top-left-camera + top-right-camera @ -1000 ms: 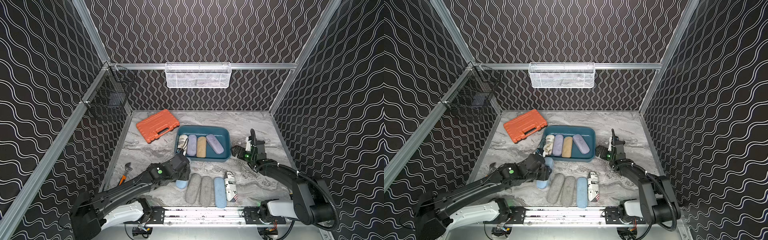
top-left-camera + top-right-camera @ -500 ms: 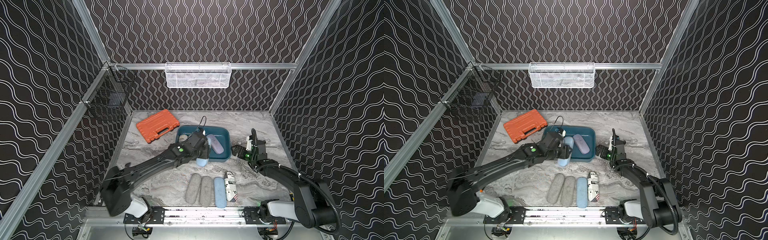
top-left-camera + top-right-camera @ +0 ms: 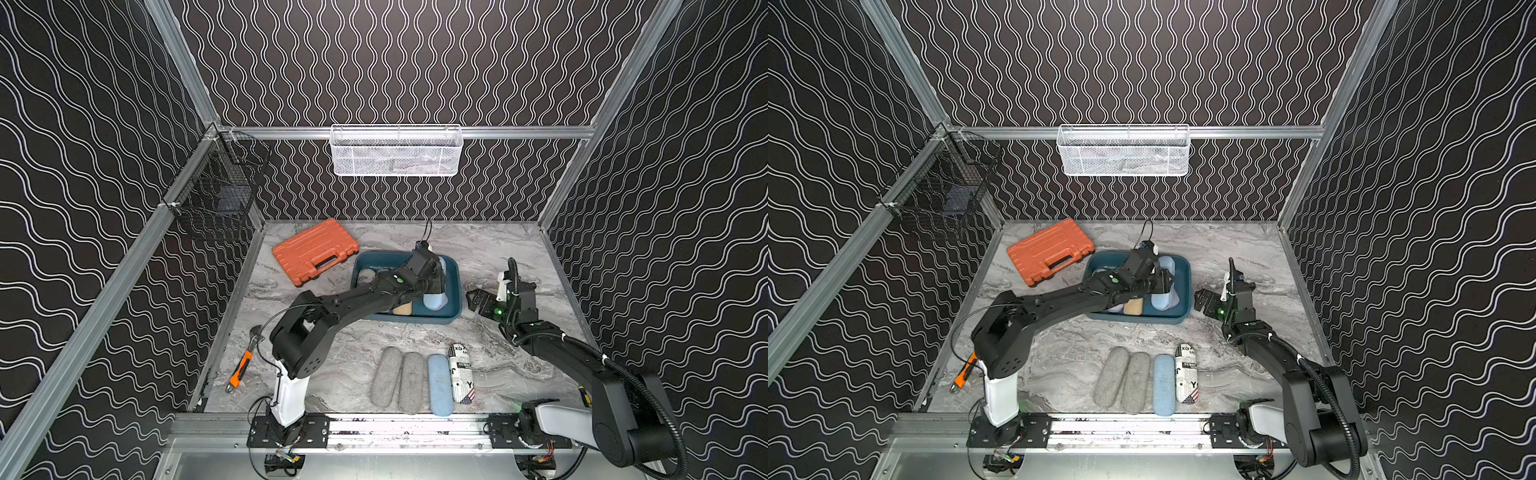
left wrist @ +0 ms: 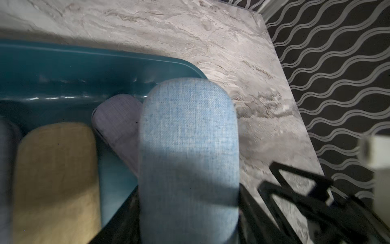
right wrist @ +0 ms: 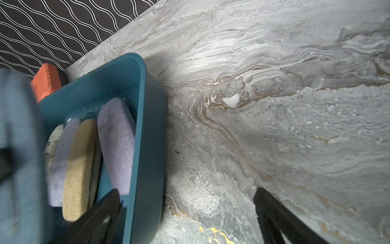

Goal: Put the glasses cases into the storage boxes
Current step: Place the glasses case in the storage box.

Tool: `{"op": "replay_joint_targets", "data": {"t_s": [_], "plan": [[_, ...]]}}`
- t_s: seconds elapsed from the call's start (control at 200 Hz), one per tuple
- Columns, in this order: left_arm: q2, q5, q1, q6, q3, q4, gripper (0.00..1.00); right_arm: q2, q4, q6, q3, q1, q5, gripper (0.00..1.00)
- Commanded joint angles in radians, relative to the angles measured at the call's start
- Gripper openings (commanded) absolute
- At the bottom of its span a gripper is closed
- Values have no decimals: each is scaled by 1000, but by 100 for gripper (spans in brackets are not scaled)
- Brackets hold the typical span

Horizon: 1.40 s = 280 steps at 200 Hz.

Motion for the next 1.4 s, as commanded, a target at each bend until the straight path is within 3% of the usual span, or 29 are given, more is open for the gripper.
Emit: {"op": "replay_joint_targets", "data": {"t_s": [0.0, 0.47, 0.896, 1.396], "plan": [[37, -19, 0, -14, 18, 185, 58, -2, 15, 4, -4, -1, 14, 100], [166, -26, 11, 165, 28, 470, 60, 11, 13, 2, 1, -2, 10, 100], [262, 6, 19, 161, 25, 679, 60, 30, 17, 3, 6, -5, -1, 100], [267, -27, 19, 163, -21, 678, 60, 49, 22, 4, 11, -7, -3, 100]]}}
